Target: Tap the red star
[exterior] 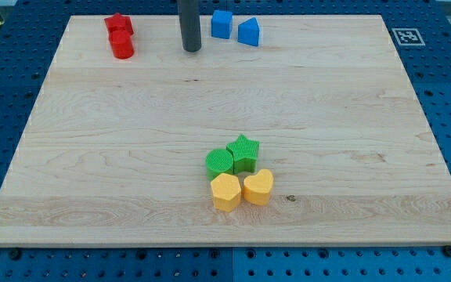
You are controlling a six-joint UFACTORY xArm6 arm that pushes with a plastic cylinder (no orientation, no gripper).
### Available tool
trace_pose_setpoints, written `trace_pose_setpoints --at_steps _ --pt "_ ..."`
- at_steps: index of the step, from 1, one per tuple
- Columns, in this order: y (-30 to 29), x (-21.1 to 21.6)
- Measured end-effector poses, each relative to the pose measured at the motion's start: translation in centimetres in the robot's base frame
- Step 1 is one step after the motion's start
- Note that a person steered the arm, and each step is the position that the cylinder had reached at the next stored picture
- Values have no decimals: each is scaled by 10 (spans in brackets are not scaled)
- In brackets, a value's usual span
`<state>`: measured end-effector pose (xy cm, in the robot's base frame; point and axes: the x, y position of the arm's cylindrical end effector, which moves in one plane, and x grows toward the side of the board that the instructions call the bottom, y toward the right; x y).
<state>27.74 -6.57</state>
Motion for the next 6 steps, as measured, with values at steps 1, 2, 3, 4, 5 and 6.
trace_pose_setpoints --at_steps 1,2,3,4,5,6 --pt "-13 -21" --pt "-35 -33" --pt "-67 -56" --pt "-93 -84" --pt "-112 -86" --pt "-137 -85"
